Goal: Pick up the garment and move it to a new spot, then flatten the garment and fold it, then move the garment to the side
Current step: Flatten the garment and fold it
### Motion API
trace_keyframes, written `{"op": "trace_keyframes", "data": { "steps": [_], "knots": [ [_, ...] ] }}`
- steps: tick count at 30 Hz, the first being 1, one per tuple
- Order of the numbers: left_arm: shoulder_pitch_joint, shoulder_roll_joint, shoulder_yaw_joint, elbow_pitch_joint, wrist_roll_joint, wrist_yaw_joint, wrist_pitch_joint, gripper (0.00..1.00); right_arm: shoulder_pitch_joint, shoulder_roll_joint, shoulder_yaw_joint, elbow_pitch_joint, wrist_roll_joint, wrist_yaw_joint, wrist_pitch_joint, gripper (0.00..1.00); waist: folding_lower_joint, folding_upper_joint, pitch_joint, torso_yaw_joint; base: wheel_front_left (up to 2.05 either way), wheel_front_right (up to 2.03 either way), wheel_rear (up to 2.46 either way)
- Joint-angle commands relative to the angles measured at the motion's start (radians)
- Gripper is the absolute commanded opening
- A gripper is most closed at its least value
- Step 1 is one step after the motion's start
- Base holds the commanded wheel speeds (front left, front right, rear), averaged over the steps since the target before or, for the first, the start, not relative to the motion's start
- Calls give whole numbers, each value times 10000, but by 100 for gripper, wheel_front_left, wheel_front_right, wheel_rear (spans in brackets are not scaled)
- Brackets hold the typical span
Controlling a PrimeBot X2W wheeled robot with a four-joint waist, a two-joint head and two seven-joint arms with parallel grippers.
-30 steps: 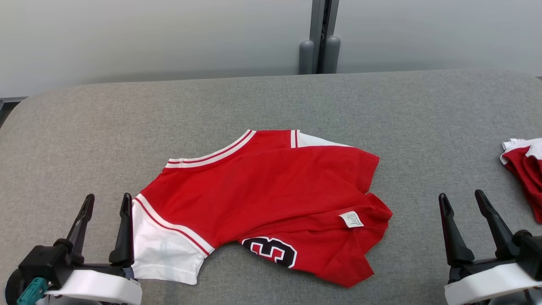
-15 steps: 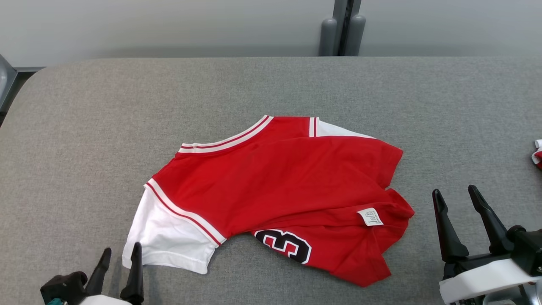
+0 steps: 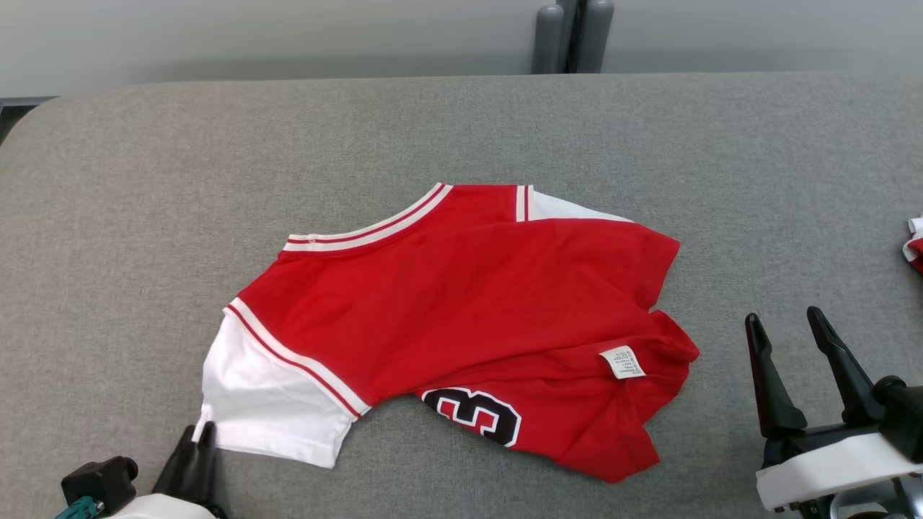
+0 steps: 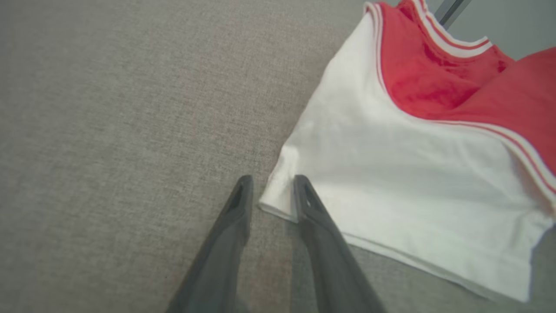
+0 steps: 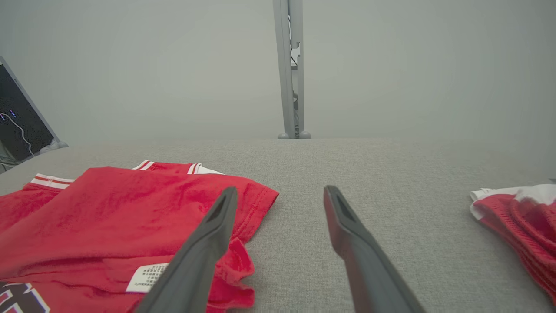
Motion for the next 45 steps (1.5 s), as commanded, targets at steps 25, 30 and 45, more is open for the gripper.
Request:
{"op": "trace_keyframes", "data": {
  "steps": [25,30,45],
  "knots": [
    [-889,-124,-122,771,152,-271,-164,0,-390,-527,1346,1491,543,2,564,100,0,0,635,-34,0,0,0],
    [-951,-124,-88,818,216,-291,-223,0,-781,-611,1661,1901,797,0,514,0,0,0,698,-7,0,0,0],
    [-1246,-179,1271,-2527,1870,0,-350,0,-1404,-1101,1484,634,836,2,-359,0,0,0,381,70,0,0,0]
  ]
}}
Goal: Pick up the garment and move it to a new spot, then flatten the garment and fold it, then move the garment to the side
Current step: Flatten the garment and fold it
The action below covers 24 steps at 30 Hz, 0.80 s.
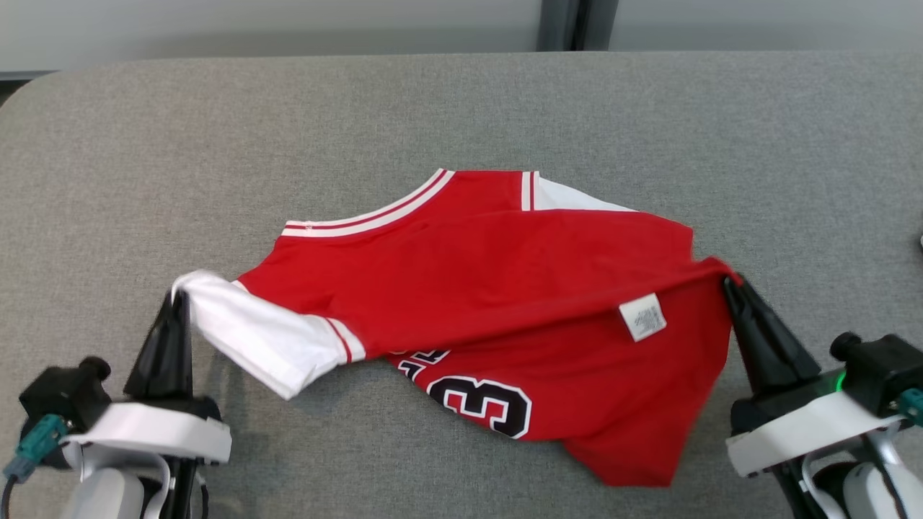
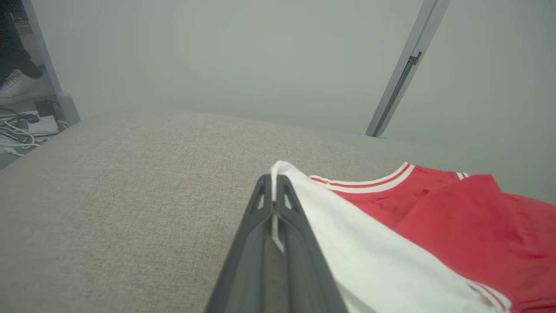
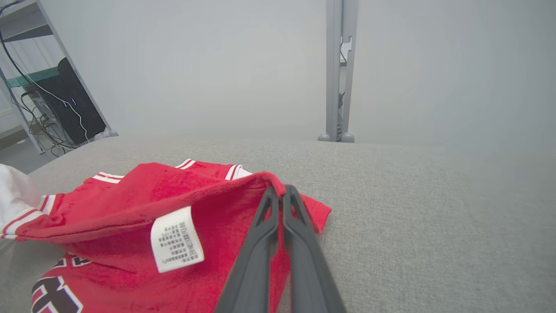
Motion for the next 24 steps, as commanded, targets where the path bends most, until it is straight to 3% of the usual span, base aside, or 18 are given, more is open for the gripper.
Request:
{"op": "trace_keyframes", "data": {
  "steps": [1,12,24],
  "knots": [
    [-280,20,133,-605,324,87,-17,0,-238,-186,-88,-262,-106,2,-152,0,0,0,-109,8,0,0,0],
    [-2152,577,547,-4274,1177,409,381,0,-2204,-992,-618,-1354,-201,0,-215,0,0,0,-989,-174,0,0,0],
    [-5117,1174,401,-4870,1445,317,1538,0,-4465,-1487,-1519,-1348,243,0,-193,0,0,0,-1801,-569,0,0,0]
  ]
}}
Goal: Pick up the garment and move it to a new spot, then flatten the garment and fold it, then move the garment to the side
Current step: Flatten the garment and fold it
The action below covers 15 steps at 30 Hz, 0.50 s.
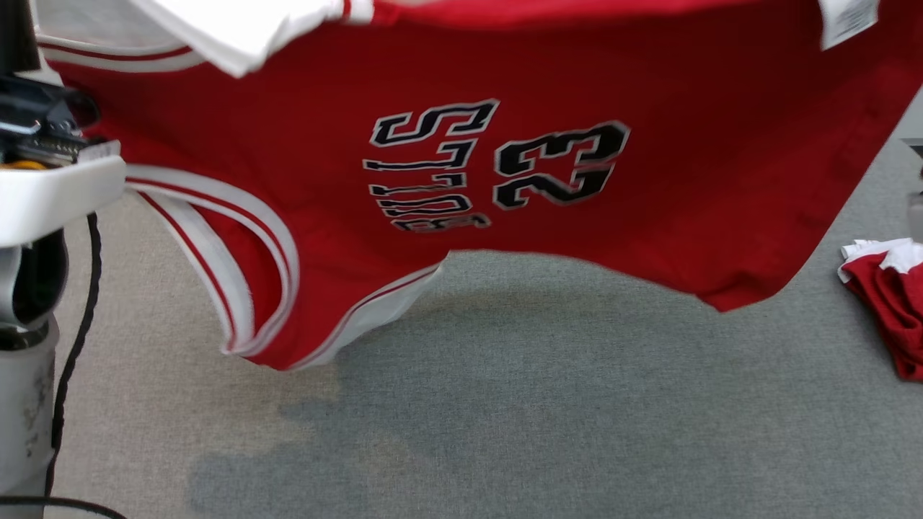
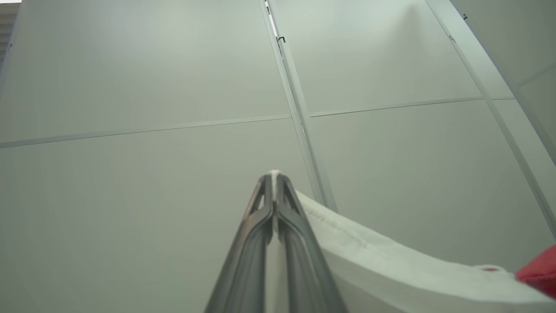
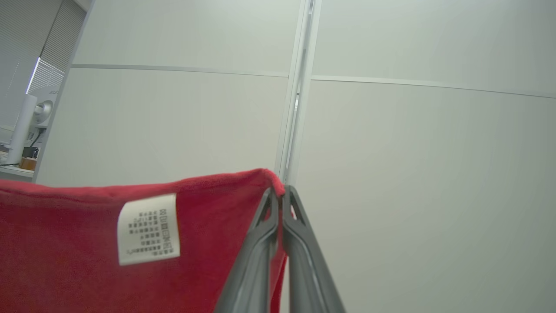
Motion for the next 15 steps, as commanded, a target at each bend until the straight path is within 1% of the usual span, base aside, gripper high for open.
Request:
{"op": "trace_keyframes", "data": {
  "steps": [1,7,11,15],
  "knots": [
    [-197,78,22,18,4,-22,49,0,-114,-22,-51,83,63,-1,21,0,0,-1,-85,-72,0,0,0],
    [-647,-10,-199,186,-117,-97,204,0,-424,-152,-102,343,285,-1,183,0,0,-1,-65,-135,0,0,0],
    [-988,-66,-321,475,-155,-207,155,0,-735,-232,127,666,519,0,143,0,0,-1,228,-188,0,0,0],
    [-1818,-106,-540,1034,-147,-443,49,0,-1463,-346,374,1131,817,-1,-28,0,0,-1,752,-256,0,0,0]
  ]
}}
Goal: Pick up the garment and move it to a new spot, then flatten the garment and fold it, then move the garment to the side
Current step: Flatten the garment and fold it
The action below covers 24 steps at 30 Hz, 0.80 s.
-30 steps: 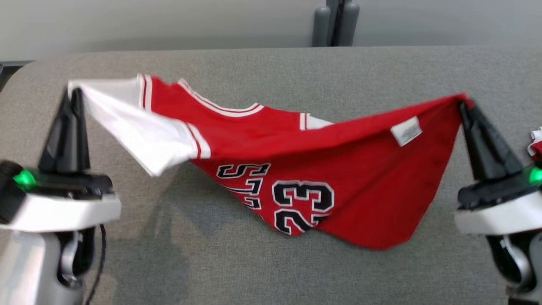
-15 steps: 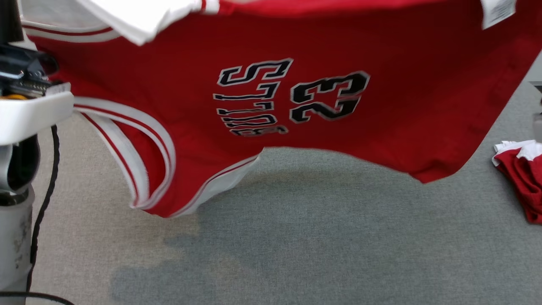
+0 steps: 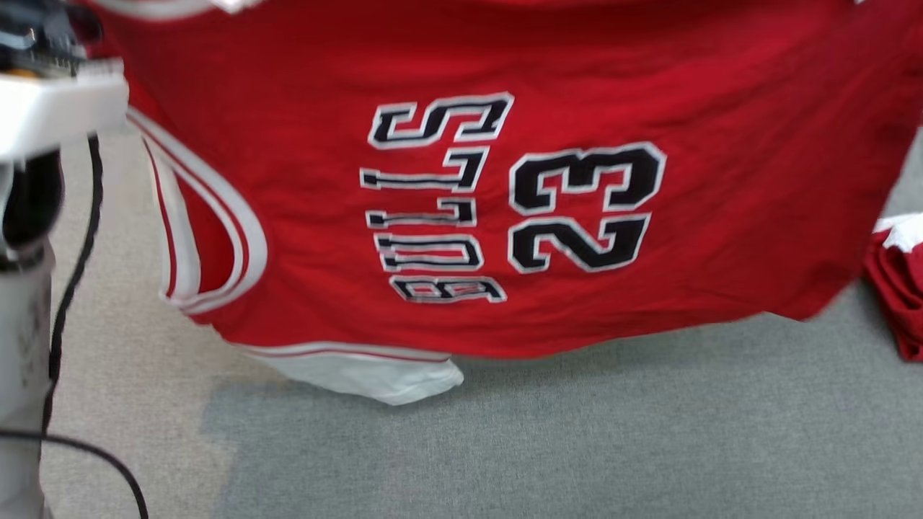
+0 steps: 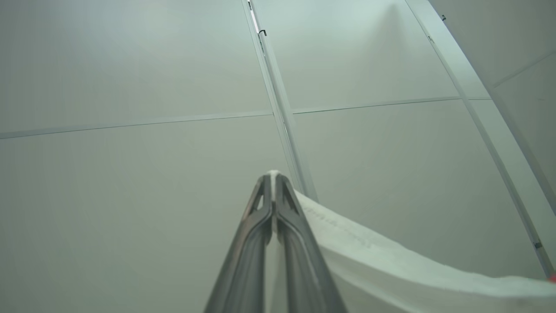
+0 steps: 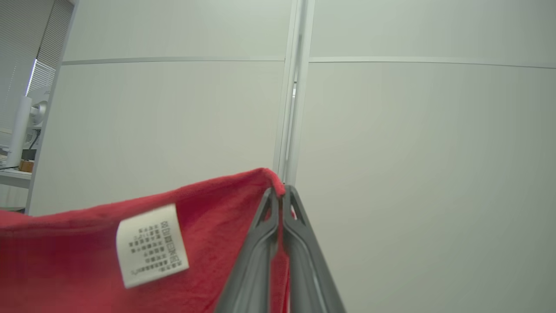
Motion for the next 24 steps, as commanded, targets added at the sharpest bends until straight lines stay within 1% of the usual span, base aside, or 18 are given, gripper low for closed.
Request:
{"op": "trace_keyframes", "data": {
  "steps": [1,6,11,14,17,19,20,21,22,24],
  "knots": [
    [-376,-42,-76,154,11,-77,-13,0,-330,-81,54,157,152,-1,-60,0,0,-1,380,-58,0,0,0],
    [-2102,-226,-516,1568,176,-348,-234,0,-2064,-141,556,1357,588,0,-376,0,0,-1,1224,-138,0,0,0],
    [-4061,-503,-910,3576,373,-595,-938,0,-4034,-59,1122,3004,1101,0,-728,0,0,-1,1991,-102,0,0,0],
    [-5132,-606,-1235,4798,695,-701,-1321,0,-5124,-1,1482,4191,1242,0,-1115,0,0,-1,2258,-61,0,0,0],
    [-6085,-787,-1408,6125,850,-747,-1512,0,-6096,363,1720,5553,1450,2,-1405,0,0,-1,2342,-55,0,0,0],
    [-6560,-916,-1361,6991,844,-745,-1565,0,-6643,634,1681,6520,1577,0,-1600,0,0,-1,2378,-91,0,0,0],
    [-6560,-916,-1361,6991,844,-745,-1565,0,-6643,634,1681,6520,1577,0,-1600,0,0,-1,2378,-91,0,0,0],
    [-6850,-1068,-1325,7906,802,-754,-1582,0,-6988,936,1801,7396,1626,0,-1737,0,0,-1,2320,-119,0,0,0],
    [-6850,-1068,-1325,7906,802,-754,-1582,0,-6988,936,1801,7396,1626,0,-1737,0,0,-1,2320,-119,0,0,0],
    [-7079,-1178,-1339,8895,674,-767,-1510,0,-7256,1193,2035,8177,1775,0,-1789,0,0,-1,2300,-136,0,0,0]
  ]
}}
